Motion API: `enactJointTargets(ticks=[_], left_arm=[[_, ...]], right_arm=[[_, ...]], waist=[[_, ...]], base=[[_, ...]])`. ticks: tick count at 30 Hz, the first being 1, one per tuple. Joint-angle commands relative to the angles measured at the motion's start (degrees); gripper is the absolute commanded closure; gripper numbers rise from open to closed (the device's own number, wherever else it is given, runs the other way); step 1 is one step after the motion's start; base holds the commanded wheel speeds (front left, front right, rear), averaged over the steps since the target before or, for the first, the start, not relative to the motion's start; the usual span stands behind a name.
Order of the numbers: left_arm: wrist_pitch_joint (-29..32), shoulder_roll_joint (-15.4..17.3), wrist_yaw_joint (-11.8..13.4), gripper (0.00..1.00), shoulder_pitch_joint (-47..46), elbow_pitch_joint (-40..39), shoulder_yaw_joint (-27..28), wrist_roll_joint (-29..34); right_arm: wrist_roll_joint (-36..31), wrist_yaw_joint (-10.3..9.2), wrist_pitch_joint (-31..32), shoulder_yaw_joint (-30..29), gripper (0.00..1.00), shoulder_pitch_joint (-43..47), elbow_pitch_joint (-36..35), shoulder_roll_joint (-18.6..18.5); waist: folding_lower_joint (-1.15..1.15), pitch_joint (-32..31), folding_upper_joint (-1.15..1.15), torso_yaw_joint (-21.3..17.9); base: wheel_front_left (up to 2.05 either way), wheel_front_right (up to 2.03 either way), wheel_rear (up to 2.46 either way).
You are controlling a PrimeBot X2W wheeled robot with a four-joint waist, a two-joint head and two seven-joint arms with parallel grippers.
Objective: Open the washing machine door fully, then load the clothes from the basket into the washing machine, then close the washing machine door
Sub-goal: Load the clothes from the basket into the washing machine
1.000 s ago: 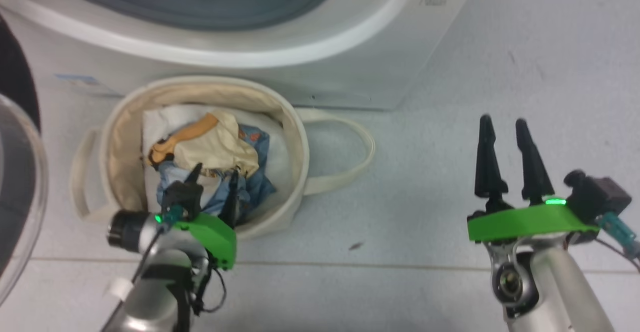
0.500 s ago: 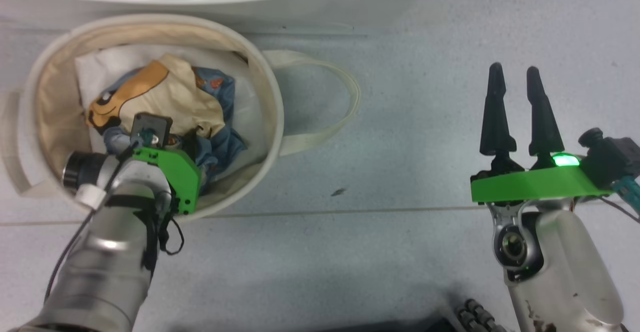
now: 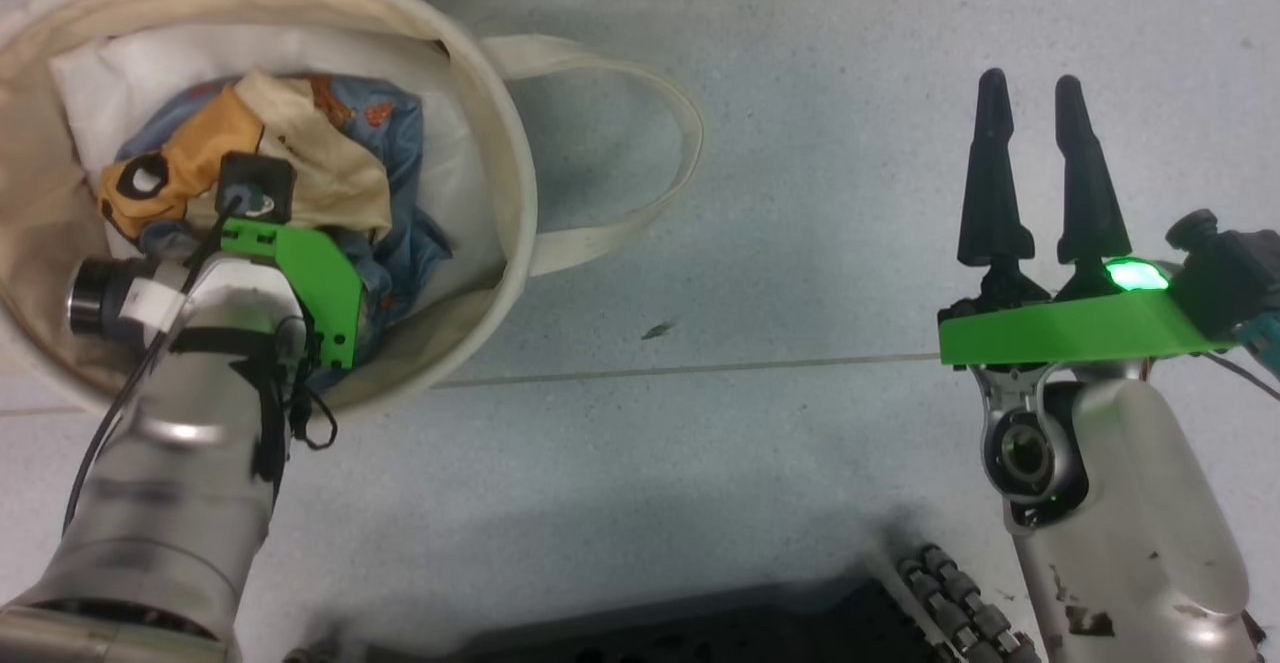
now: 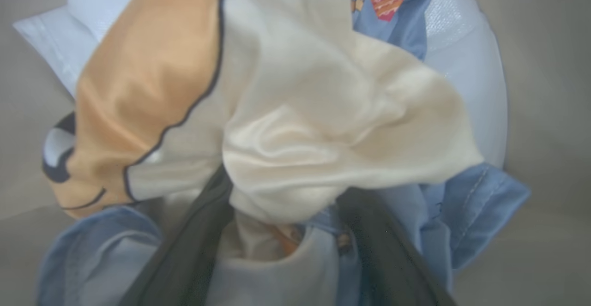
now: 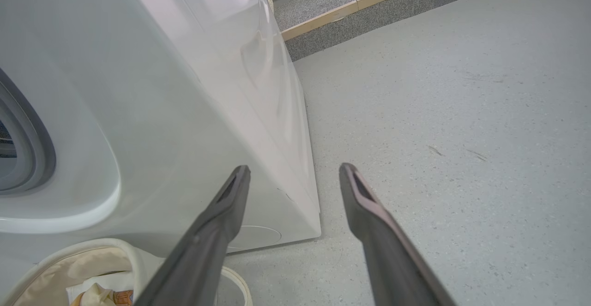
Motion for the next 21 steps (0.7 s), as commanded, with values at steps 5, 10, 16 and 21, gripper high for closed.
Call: enactJointTargets(ticks=[5,10,16,21], left_arm=[[-0.4,1.6,0.3,1.0,-0.6,-0.3,1.1,-1.3],[-4.3,1.1,0.4,1.0,0.6,-0.2,0.7,-1.7],[-12.4,0.0,-0.9,1.0,1.6,-0.2,0.3,-2.5],[-16.6,-1.0,-3.6,1.0,4.1,-1.9,2.6,-5.7]], right_arm=[[-0.3,0.01,-0.7,1.1,0.0,0.7,-2.3,0.0],[-0.8,0.01,-0.7,0.9,0.0,0.9,-1.7,0.0],[-1.3,0.01,-0.7,1.0,0.0,1.6,-0.9,0.0],[-1.1,0.01,-0.7,0.9,0.0,2.8,0.0,0.0]], waist=[[0.0,1.3,0.0,0.1],[0.0,-1.0,0.0,0.7],[0.0,-6.4,0.0,2.3],[0.0,-11.9,0.0,3.4]], base=[[0.0,0.0,0.0],[0.0,0.0,0.0],[0.0,0.0,0.0],[0.0,0.0,0.0]])
